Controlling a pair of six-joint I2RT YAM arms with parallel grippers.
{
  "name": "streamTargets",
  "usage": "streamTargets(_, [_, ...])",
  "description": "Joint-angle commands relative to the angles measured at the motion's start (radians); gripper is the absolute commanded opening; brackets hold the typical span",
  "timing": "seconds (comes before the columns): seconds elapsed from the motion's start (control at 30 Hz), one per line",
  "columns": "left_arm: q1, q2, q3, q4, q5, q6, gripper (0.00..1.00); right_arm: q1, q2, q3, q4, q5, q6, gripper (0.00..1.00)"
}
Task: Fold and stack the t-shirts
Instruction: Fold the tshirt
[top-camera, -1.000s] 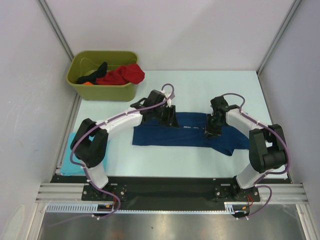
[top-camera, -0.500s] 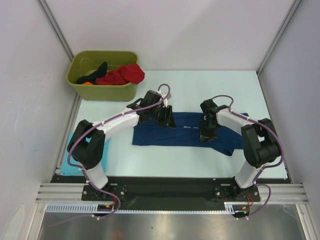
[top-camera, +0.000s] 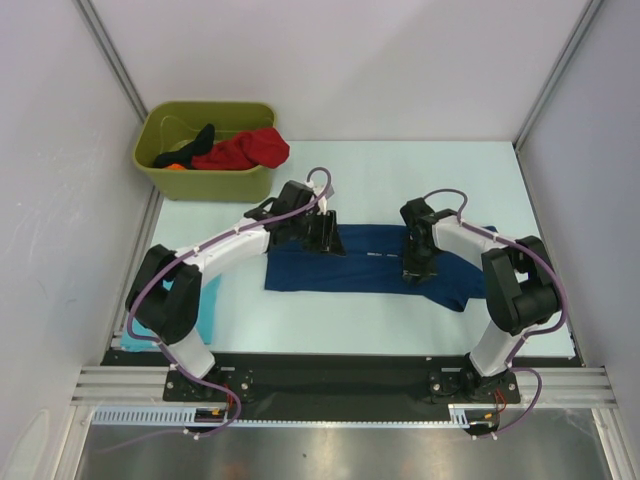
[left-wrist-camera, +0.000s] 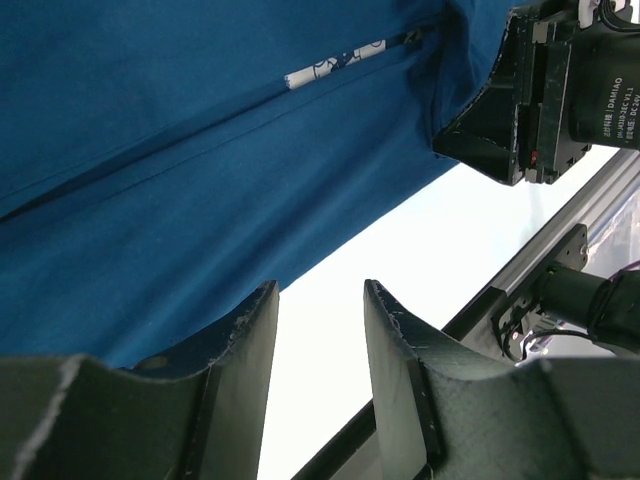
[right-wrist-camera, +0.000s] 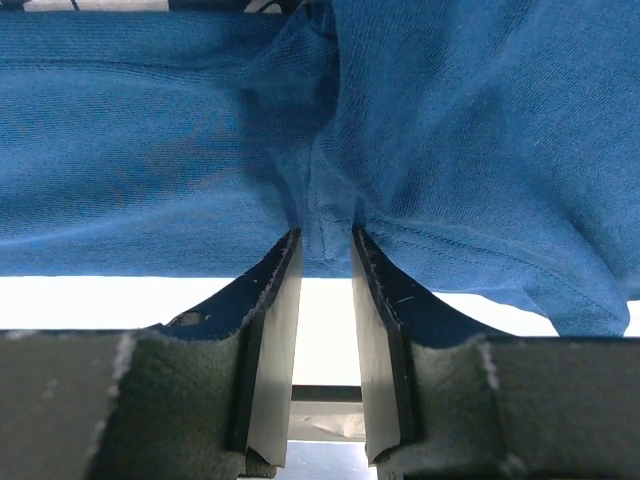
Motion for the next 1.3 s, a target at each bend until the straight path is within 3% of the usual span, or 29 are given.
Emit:
streamTargets(0.0, [0.012, -0.049, -0.007, 0.017, 0.025, 0.017, 0.45, 0.007, 0.023, 0.031, 0.011, 0.017, -0.006, 0.31])
streamTargets(0.43, [0.025, -0.05, -0.029, 0.024, 0.039, 0.022, 0.45, 0.019, 0.025, 0.105, -0.078, 0.028, 0.015, 0.08])
streamTargets(0.5, [0.025, -0.041, -0.03, 0.034, 0.047, 0.013, 0.45, 0.026, 0.02, 0.117, -0.102, 0.012, 0.023, 0.01])
streamTargets(0.77, [0.025, -0.004, -0.007, 0.034, 0.065, 0.003, 0.46, 0.038, 0.038, 0.135, -0.121, -0.086, 0.053, 0.01])
streamTargets(0.93, [0.023, 0.04, -0.004, 0.067, 0.134, 0.005, 0.57, 0.035, 0.032, 0.123, -0.116, -0.169, 0.081, 0.26])
streamTargets(1.07, [-0.004, 0.111, 0.038, 0.107, 0.225, -0.017, 0.62, -0.031, -0.115, 0.082, -0.131, -0.172, 0.119, 0.59])
streamTargets(1.23, [-0.105, 0.225, 0.155, 0.117, 0.242, -0.041, 0.59, -0.241, -0.328, -0.077, -0.148, -0.207, 0.142, 0.59])
streamTargets(1.27, [-0.121, 0.262, 0.19, 0.124, 0.243, -0.064, 0.58, -0.354, -0.392, -0.111, -0.147, -0.219, 0.145, 0.56])
